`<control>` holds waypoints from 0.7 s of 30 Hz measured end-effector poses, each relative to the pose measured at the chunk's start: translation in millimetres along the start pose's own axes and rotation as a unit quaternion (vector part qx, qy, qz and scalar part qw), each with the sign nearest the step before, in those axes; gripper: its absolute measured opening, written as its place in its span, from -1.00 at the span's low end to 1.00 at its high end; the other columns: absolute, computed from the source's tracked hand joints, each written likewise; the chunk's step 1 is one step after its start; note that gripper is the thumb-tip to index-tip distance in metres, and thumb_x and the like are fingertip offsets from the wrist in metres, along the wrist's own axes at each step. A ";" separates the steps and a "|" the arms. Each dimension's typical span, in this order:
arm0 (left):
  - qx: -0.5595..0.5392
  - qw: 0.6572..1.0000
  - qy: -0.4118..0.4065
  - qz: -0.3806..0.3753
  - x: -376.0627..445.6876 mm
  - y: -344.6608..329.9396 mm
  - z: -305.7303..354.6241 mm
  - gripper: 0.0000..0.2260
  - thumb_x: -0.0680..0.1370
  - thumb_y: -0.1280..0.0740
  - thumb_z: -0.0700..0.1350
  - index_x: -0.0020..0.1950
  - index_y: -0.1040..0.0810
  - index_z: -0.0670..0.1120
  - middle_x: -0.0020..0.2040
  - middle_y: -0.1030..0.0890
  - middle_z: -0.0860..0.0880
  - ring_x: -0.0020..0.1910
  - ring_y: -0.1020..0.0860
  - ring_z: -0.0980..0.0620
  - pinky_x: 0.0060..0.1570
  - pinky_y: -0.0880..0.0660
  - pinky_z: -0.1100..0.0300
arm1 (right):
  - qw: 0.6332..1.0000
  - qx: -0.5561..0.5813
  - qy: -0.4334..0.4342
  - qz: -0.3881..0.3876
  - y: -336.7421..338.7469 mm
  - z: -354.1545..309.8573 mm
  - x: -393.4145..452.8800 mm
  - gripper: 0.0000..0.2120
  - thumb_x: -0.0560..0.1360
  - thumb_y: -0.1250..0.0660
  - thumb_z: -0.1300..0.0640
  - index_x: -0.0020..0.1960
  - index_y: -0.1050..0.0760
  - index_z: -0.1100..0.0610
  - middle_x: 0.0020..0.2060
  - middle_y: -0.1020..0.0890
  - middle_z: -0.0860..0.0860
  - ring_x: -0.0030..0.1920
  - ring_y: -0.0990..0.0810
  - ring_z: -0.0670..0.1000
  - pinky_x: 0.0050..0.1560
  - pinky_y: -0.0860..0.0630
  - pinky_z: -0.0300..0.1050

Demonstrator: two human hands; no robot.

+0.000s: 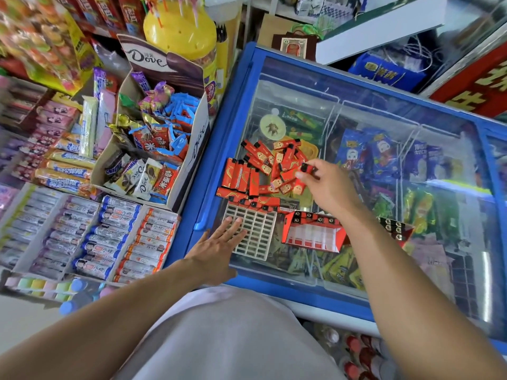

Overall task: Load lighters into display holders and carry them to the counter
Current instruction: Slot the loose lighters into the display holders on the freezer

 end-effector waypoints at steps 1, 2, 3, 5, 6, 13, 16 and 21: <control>-0.001 1.000 0.002 -0.002 -0.2 1.0 0.7 -0.09 0.56 -0.36 0.14 0.64 0.25 0.06 0.56 0.45 0.10 0.54 0.43 0.04 0.57 0.13 -0.19 | 0.999 -0.018 0.026 -0.032 -1.2 -4.1 -7.3 -0.71 0.61 -0.28 -0.08 0.23 -0.55 0.05 0.02 -0.63 -0.10 -0.04 -0.67 0.02 -0.09 -0.57 -0.09; -0.001 1.000 0.003 -0.004 -0.5 1.8 1.2 -0.10 0.57 -0.36 0.14 0.63 0.25 0.06 0.56 0.45 0.10 0.54 0.43 0.05 0.57 0.13 -0.17 | 0.996 -0.038 0.043 -0.063 -5.1 -4.8 -12.2 -0.70 0.62 -0.27 -0.10 0.24 -0.57 0.04 0.05 -0.66 -0.06 -0.04 -0.66 0.02 -0.07 -0.56 -0.06; -0.001 1.000 0.004 -0.005 -1.2 2.9 1.9 -0.10 0.57 -0.36 0.14 0.63 0.26 0.06 0.56 0.45 0.10 0.54 0.43 0.05 0.58 0.13 -0.16 | 0.994 -0.056 0.052 -0.082 -9.9 -3.5 -14.9 -0.68 0.61 -0.27 -0.12 0.24 -0.58 0.02 0.07 -0.65 -0.05 -0.06 -0.64 -0.02 -0.08 -0.54 -0.07; 0.000 1.000 0.005 -0.006 -2.8 5.0 3.0 -0.10 0.57 -0.36 0.14 0.63 0.26 0.06 0.56 0.45 0.10 0.54 0.42 0.05 0.58 0.13 -0.14 | 0.992 -0.072 0.057 -0.083 -20.7 1.6 -15.7 -0.68 0.58 -0.33 -0.14 0.25 -0.59 -0.03 0.13 -0.61 -0.08 -0.07 -0.59 -0.11 -0.07 -0.50 -0.08; 0.002 1.000 0.004 -0.007 -3.4 5.9 3.6 -0.10 0.58 -0.35 0.14 0.63 0.26 0.06 0.56 0.44 0.10 0.54 0.42 0.05 0.58 0.13 -0.14 | 0.993 -0.074 0.056 -0.074 -25.3 2.8 -16.2 -0.70 0.56 -0.36 -0.13 0.24 -0.59 -0.06 0.15 -0.61 -0.09 -0.09 -0.59 -0.12 -0.05 -0.52 -0.08; 0.010 1.000 0.007 -0.013 -4.9 7.3 5.8 -0.10 0.58 -0.35 0.15 0.63 0.28 0.06 0.56 0.45 0.09 0.54 0.42 0.03 0.58 0.14 -0.14 | 0.986 -0.150 0.063 -0.029 -55.3 4.5 -22.0 -0.80 0.54 -0.42 -0.05 0.15 -0.59 -0.09 0.02 -0.67 -0.14 -0.31 -0.44 -0.27 -0.23 -0.40 -0.24; 0.013 1.000 0.007 -0.014 -5.1 6.9 5.5 -0.10 0.58 -0.34 0.15 0.63 0.28 0.06 0.56 0.45 0.08 0.54 0.43 0.03 0.58 0.14 -0.15 | 0.982 -0.174 0.061 -0.033 -58.8 4.5 -22.3 -0.80 0.53 -0.42 -0.05 0.15 -0.59 -0.08 0.02 -0.68 -0.11 -0.04 -0.60 -0.10 -0.03 -0.53 -0.15; 0.009 1.000 0.008 -0.013 -4.6 6.7 5.6 -0.10 0.58 -0.35 0.14 0.63 0.27 0.06 0.56 0.45 0.09 0.54 0.43 0.03 0.57 0.14 -0.16 | 0.979 -0.187 0.080 0.020 -50.8 -0.4 -25.6 -0.75 0.55 -0.40 -0.07 0.21 -0.57 -0.09 0.02 -0.67 -0.12 0.03 -0.61 -0.06 0.11 -0.51 -0.10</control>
Point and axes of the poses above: each hand's wrist, its own x-axis towards the middle knuckle, its own y-axis out of the back of the hand, z = x × y, the point moved 2 cm from there along x, towards the middle knuckle
